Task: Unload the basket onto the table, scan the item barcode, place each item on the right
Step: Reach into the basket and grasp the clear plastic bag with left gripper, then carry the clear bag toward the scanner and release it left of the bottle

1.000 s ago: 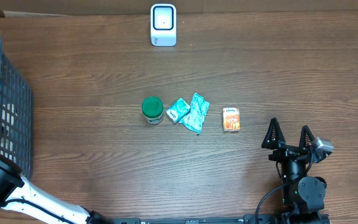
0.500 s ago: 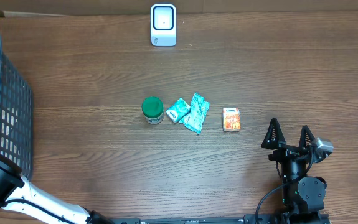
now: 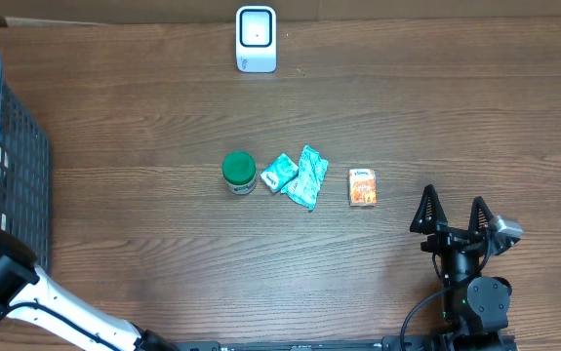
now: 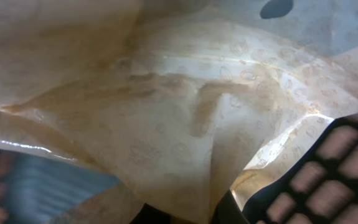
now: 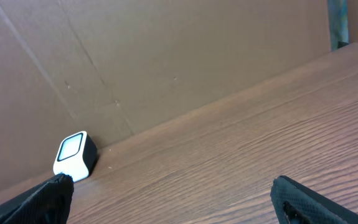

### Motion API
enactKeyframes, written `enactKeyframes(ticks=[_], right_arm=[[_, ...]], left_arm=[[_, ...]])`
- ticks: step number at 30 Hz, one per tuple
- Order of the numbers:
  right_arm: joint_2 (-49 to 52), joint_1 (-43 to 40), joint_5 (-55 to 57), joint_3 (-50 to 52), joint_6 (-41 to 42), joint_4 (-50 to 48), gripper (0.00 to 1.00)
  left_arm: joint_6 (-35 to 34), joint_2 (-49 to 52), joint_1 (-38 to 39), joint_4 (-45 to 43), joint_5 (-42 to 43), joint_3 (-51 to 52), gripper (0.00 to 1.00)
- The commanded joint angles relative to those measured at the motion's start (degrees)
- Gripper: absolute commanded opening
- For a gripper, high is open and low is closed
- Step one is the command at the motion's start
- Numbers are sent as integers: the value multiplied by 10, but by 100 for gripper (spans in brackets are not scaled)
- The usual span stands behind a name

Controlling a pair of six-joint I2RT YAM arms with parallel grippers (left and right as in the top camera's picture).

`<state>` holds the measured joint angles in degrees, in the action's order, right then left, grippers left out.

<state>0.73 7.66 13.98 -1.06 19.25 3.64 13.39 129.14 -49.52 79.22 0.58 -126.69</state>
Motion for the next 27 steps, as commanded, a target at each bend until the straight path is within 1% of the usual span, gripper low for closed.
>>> enactKeyframes(ticks=[1, 4, 9, 13, 16, 18, 20, 25, 27], right_arm=[[-5, 4, 8, 6, -4, -3, 100], [-5, 4, 8, 6, -4, -3, 100], [-5, 4, 8, 6, -4, -3, 100], [-5, 4, 8, 6, -4, -3, 100], [-5, 4, 8, 6, -4, -3, 100], [-5, 4, 8, 6, -4, -3, 100], [-5, 4, 8, 6, -4, -3, 100], [-5, 4, 8, 6, -4, -3, 100], [-5, 4, 8, 6, -4, -3, 100]], left_arm=[[-23, -26, 26, 25, 5, -98, 4], [-25, -41, 43, 45, 5, -161, 4], [-74, -80, 65, 59, 3, -248, 4], [-145, -134, 76, 50, 5, -287, 4], [-199, -186, 83, 47, 14, -296, 4], [-228, -217, 88, 50, 50, -296, 4], [-250, -248, 95, 54, 116, -296, 4], [-265, -290, 121, 73, 295, -296, 4], [-265, -292, 143, 106, 315, -296, 4]])
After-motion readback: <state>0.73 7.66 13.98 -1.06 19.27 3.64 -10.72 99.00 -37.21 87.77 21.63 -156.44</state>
